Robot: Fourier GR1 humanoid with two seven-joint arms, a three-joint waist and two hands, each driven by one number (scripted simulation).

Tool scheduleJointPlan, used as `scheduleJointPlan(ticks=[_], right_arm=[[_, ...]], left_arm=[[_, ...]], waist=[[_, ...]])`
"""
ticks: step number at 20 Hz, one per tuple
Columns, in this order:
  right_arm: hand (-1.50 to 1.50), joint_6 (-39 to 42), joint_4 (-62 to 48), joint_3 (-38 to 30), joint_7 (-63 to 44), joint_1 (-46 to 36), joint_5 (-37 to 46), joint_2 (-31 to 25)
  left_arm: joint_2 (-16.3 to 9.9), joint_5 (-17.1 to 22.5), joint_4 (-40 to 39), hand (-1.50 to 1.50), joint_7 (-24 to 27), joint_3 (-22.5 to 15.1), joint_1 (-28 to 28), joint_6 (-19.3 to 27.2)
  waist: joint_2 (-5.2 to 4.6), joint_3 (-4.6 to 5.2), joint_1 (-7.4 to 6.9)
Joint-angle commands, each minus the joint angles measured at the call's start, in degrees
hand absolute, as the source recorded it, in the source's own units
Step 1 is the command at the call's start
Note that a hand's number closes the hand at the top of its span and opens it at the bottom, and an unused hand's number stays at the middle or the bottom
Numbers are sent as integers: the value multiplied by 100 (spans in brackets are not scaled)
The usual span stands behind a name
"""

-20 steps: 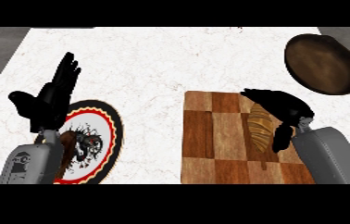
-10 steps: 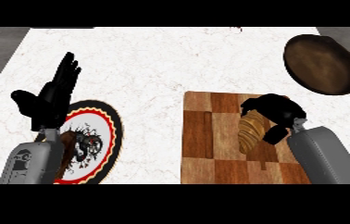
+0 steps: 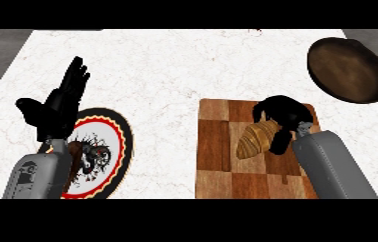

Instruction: Pick the croissant from the cutting board and place it in the pan

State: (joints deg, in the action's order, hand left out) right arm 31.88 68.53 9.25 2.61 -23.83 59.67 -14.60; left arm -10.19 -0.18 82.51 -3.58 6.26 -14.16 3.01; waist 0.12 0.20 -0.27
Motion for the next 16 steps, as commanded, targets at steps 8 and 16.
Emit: scheduleJointPlan(ticks=[8, 16], right_arm=[[150, -1990, 80, -187, -3404, -830, 335, 1446], [150, -2537, 1679, -345, -3742, -905, 810, 1298]], left_arm=[[27, 2, 3, 0, 32, -34, 58, -47], [-71, 59, 168, 0, -253, 92, 45, -14]], waist=[[-2, -20, -68], [25, -19, 76]])
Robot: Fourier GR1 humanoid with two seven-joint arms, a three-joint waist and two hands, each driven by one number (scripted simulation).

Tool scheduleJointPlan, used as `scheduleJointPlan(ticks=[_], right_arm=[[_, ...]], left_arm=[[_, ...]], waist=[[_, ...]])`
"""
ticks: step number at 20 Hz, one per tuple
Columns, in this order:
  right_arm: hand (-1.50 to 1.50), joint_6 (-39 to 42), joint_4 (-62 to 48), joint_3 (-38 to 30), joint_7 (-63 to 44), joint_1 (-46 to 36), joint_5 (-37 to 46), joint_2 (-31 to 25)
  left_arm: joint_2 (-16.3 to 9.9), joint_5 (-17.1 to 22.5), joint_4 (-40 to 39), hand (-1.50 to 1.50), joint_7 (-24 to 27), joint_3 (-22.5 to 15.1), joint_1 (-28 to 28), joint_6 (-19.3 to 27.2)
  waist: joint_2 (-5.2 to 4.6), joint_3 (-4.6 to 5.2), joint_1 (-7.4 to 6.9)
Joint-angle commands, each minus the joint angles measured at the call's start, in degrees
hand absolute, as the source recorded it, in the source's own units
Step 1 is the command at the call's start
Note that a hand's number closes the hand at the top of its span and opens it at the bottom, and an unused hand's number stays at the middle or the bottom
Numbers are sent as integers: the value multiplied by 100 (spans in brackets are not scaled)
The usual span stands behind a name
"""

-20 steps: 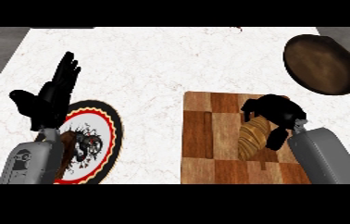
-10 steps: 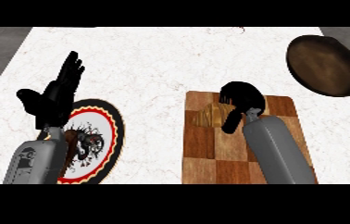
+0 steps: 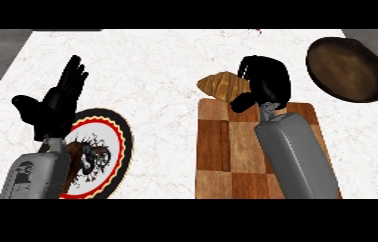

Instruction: Pick the croissant from the cutting board and place it in the pan

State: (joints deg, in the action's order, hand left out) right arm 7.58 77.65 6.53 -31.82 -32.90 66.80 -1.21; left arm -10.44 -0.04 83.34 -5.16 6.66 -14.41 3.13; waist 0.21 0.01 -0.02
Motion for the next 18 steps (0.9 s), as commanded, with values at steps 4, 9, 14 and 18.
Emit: scheduleJointPlan(ticks=[4, 9, 14, 18], right_arm=[[150, -621, 647, -497, -358, -236, 189, -215], [150, -1232, 127, -1571, 283, -520, -577, -695], [150, -1403, -296, -2554, 974, -649, -1652, -1207], [150, -1740, -1774, -2980, 1740, -854, -1560, -2103]], left_arm=[[2, 36, 262, 0, -232, -50, 111, -61], [-143, 124, -59, 0, -55, 161, -219, -143], [213, -244, -308, 0, 344, -157, -21, 114], [-4, 16, -149, 0, 161, 41, -61, -123]], waist=[[-13, -2, -2], [-45, -3, -15], [-55, -3, 10], [-74, -4, -84]])
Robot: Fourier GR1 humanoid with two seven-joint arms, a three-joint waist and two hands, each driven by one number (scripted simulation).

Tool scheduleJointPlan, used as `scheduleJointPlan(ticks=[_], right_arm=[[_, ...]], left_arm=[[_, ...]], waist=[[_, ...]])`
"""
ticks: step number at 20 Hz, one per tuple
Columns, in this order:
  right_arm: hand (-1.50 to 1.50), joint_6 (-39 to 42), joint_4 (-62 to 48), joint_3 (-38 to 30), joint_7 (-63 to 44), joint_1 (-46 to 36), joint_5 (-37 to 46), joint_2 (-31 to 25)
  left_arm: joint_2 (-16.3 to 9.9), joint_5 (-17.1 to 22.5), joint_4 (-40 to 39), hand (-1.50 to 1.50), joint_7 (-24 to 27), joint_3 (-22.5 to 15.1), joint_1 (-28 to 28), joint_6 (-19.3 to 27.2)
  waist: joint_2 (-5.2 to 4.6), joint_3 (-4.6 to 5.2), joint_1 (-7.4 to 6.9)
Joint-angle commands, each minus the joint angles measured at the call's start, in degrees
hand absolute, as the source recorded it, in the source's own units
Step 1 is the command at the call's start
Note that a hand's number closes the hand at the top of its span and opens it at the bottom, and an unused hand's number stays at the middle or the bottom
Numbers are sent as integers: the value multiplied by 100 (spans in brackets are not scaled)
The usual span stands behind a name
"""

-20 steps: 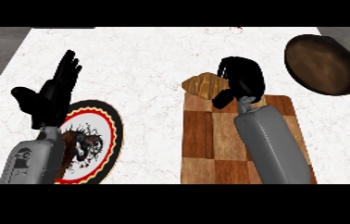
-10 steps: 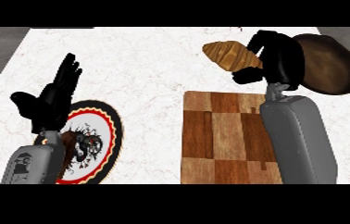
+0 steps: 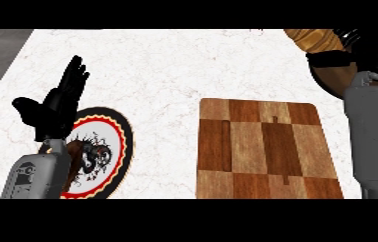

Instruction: Pick the croissant from the cutting board and place it in the pan

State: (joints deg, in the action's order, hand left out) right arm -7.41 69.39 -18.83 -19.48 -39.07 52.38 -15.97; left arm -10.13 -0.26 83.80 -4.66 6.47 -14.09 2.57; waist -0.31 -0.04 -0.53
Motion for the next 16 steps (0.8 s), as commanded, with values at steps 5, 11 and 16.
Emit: scheduleJointPlan(ticks=[5, 11, 16], right_arm=[[150, -664, -2490, -834, 1629, -294, -168, -1504], [150, -1755, -3947, -1145, 2470, -266, 38, -2059], [150, -1939, -4655, -1438, 2779, -520, -157, -2296]], left_arm=[[97, 25, 21, 0, 56, -53, 54, -27], [0, 65, 218, 0, -164, -68, -64, -112], [234, -60, 67, 0, 81, -251, -164, -11]], waist=[[-55, -8, -138], [-110, -26, -281], [-194, -42, -398]])
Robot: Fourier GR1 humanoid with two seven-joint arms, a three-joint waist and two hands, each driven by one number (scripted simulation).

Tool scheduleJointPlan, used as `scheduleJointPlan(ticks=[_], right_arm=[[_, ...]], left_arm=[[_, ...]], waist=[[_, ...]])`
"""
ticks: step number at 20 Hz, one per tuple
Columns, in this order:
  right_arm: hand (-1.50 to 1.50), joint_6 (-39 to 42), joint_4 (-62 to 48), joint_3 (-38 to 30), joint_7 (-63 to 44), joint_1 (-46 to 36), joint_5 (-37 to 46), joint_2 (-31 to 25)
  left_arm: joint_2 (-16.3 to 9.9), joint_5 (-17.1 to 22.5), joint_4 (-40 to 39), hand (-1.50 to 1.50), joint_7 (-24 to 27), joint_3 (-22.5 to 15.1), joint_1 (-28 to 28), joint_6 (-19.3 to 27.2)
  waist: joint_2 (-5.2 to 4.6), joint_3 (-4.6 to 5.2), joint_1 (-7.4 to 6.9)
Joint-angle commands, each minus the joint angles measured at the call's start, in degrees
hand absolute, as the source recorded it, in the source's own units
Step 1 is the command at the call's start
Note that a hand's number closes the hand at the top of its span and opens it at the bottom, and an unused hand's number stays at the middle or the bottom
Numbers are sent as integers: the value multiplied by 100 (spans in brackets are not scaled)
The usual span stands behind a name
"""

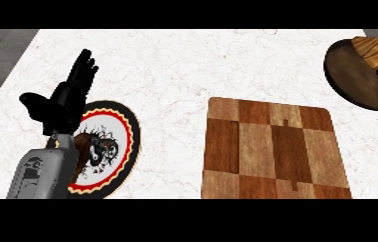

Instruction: Pick the croissant from the cutting board and place it in the pan

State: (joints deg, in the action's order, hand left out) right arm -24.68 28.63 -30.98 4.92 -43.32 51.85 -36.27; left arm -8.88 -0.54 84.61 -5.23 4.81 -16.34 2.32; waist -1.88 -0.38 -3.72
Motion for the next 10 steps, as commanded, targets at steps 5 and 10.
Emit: scheduleJointPlan(ticks=[5, 10], right_arm=[[150, 144, -1084, -593, 486, -318, -517, -325], [-150, 1286, -1637, -853, 745, -282, -918, -206]], left_arm=[[-35, 35, -107, 0, 32, -39, -66, -146], [27, 9, -140, 0, 91, -30, -181, -57]], waist=[[-72, -20, -160], [-81, -35, -129]])
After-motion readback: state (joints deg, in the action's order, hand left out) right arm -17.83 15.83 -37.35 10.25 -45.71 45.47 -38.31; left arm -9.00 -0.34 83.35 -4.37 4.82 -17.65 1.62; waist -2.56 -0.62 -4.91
